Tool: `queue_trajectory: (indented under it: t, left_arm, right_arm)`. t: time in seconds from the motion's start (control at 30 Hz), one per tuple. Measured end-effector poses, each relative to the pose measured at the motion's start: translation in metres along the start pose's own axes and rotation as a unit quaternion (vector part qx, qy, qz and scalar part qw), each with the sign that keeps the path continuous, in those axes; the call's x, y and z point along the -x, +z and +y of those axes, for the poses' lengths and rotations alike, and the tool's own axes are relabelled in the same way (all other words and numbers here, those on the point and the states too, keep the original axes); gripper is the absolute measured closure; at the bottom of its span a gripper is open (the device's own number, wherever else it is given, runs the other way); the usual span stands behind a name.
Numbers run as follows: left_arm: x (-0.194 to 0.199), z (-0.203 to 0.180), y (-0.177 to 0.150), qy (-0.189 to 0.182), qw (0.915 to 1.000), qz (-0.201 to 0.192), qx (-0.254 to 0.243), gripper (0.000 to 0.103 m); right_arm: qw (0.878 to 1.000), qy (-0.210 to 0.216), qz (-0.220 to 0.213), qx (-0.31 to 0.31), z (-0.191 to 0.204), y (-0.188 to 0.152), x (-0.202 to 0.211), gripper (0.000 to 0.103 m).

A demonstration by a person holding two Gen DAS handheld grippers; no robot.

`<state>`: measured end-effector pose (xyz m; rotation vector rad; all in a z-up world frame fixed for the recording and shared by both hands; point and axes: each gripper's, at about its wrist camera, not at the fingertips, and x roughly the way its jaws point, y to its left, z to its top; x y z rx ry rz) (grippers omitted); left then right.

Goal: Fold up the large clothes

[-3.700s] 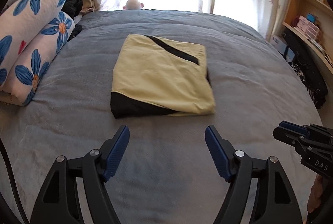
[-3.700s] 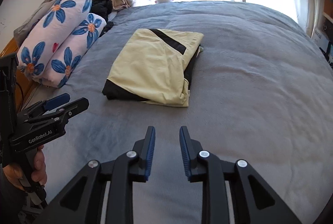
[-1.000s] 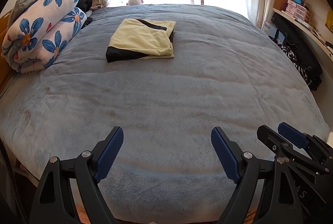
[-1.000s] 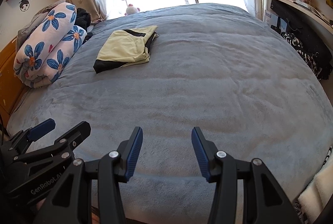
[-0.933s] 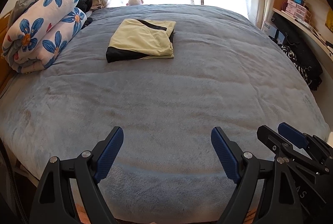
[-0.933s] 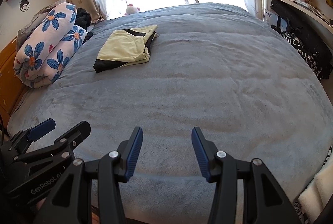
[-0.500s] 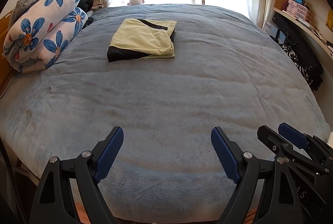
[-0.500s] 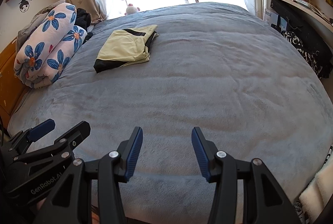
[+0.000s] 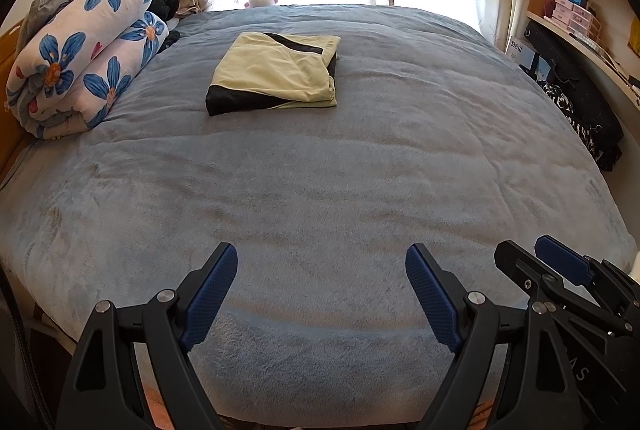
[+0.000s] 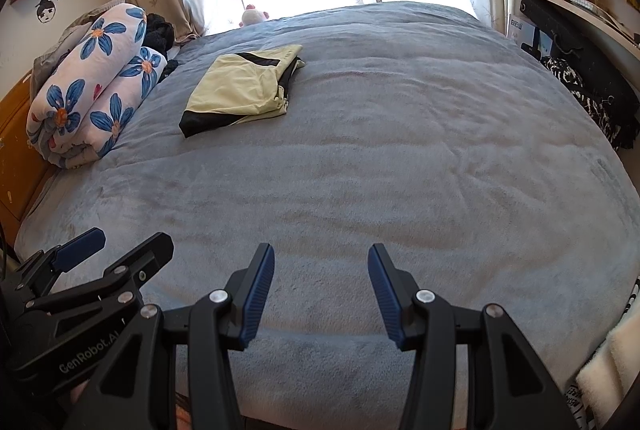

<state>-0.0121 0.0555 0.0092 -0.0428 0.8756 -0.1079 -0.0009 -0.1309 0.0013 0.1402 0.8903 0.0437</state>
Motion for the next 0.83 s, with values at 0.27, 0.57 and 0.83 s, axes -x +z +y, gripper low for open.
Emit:
queue_trajectory:
  t: [0.27, 0.57, 0.83]
  left_arm:
    - [-0.004, 0.000, 0.000, 0.001, 1.0000, 0.005, -0.002, 0.018]
    - [-0.007, 0.002, 0.000, -0.001, 0.9999, 0.008, -0.006, 0.018]
    - [-0.010, 0.003, 0.000, -0.002, 0.9999, 0.013, -0.008, 0.018]
  right_arm:
    - [1.000, 0.000, 0.004, -0.001, 0.001, -0.003, -0.003, 0.054]
    - [1.000, 0.000, 0.006, -0.002, 0.000, -0.004, -0.006, 0.054]
    - [1.000, 0.002, 0.010, -0.003, 0.001, -0.008, -0.010, 0.054]
